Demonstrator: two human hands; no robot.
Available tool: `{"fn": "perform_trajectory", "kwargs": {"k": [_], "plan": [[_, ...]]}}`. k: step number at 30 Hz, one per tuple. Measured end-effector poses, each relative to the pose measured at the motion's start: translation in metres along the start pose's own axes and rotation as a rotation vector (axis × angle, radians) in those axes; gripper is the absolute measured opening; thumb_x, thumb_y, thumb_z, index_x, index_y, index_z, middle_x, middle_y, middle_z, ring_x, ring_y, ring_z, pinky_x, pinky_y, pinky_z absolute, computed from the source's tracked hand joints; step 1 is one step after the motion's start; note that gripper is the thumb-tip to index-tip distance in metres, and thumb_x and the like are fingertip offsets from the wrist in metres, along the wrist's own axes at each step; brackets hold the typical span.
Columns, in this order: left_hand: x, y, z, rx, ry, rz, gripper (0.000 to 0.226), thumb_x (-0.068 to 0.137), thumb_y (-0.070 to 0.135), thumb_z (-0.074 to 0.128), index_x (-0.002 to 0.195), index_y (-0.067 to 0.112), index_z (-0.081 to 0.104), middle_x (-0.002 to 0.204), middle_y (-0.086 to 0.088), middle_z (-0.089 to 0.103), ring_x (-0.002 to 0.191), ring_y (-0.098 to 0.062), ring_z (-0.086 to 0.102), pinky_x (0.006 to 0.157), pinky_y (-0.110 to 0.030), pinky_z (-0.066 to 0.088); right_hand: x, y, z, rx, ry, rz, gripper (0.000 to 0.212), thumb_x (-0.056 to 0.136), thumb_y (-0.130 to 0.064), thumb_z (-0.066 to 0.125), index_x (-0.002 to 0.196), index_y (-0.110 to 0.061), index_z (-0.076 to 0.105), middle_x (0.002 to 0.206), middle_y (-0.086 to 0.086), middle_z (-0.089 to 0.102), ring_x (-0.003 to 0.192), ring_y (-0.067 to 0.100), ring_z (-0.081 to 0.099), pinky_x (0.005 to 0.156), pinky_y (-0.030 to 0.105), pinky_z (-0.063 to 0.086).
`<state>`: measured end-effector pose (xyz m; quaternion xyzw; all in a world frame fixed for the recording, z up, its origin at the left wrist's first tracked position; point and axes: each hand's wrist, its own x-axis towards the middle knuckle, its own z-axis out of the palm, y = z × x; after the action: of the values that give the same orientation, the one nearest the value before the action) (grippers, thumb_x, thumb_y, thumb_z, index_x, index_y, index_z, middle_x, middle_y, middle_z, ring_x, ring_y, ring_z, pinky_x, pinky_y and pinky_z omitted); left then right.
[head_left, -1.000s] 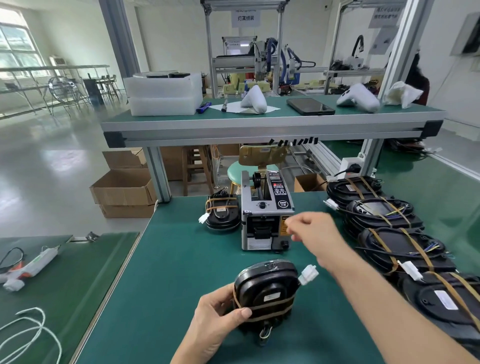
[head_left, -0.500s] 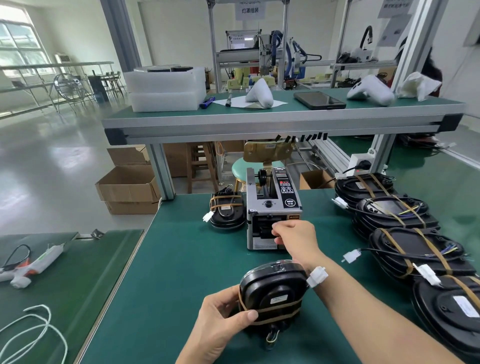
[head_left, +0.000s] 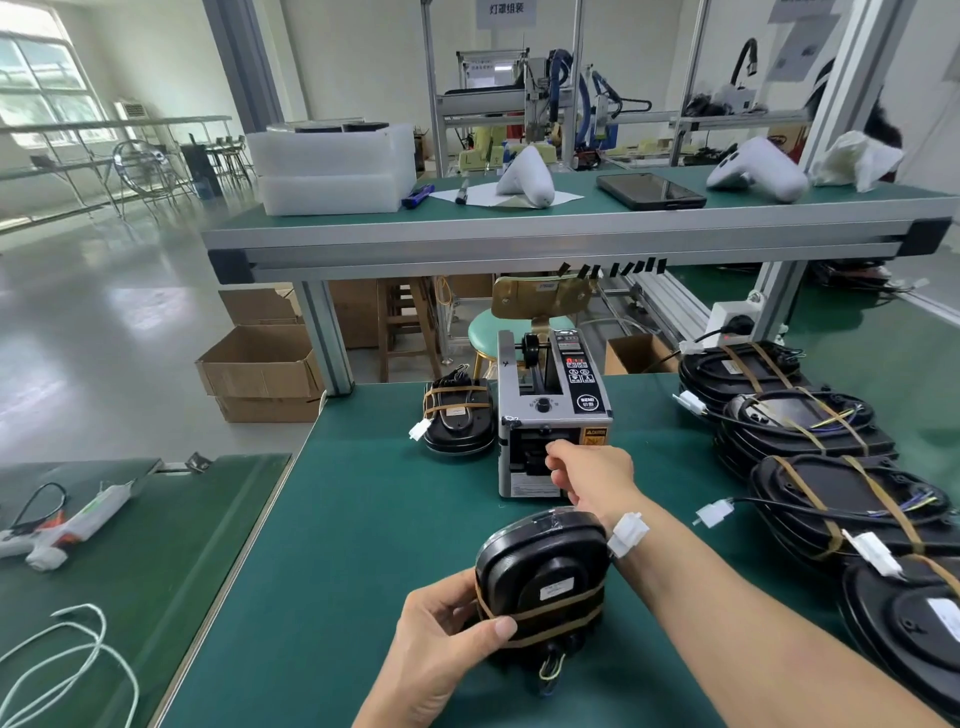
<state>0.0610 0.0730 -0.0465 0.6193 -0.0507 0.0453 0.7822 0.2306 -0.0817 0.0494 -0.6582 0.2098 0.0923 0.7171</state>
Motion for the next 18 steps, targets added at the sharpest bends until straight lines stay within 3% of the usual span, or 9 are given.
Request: {"fn": "perform_trajectory", "kwargs": {"k": [11, 18], "plan": [[-0.001, 0.001, 0.002, 0.013, 0.004, 0.004, 0.058, 0.077, 0.034, 0.096, 0.124, 0.007, 0.077, 0.117, -0.021, 0.078, 0.111, -0.026, 0.074, 0.095, -0.034, 0.057, 0.001, 0.003, -0.004, 0.012, -0.004, 0.040, 0.005, 0.080, -0.007, 0.075, 0.077, -0.005, 0.072, 0.060, 0.001, 0.071, 0.036, 0.005, 0.054, 0.036, 0.013, 0.037], [-0.004, -0.001, 0.004, 0.025, -0.043, 0.043, 0.057, 0.080, 0.024, 0.095, 0.128, 0.002, 0.074, 0.121, -0.025, 0.076, 0.115, -0.029, 0.071, 0.100, -0.036, 0.054, -0.027, 0.008, -0.056, -0.013, -0.193, -0.037, 0.006, 0.084, -0.018, 0.080, 0.080, -0.014, 0.081, 0.076, 0.001, 0.074, 0.061, 0.010, 0.061, 0.059, 0.025, 0.042]]}}
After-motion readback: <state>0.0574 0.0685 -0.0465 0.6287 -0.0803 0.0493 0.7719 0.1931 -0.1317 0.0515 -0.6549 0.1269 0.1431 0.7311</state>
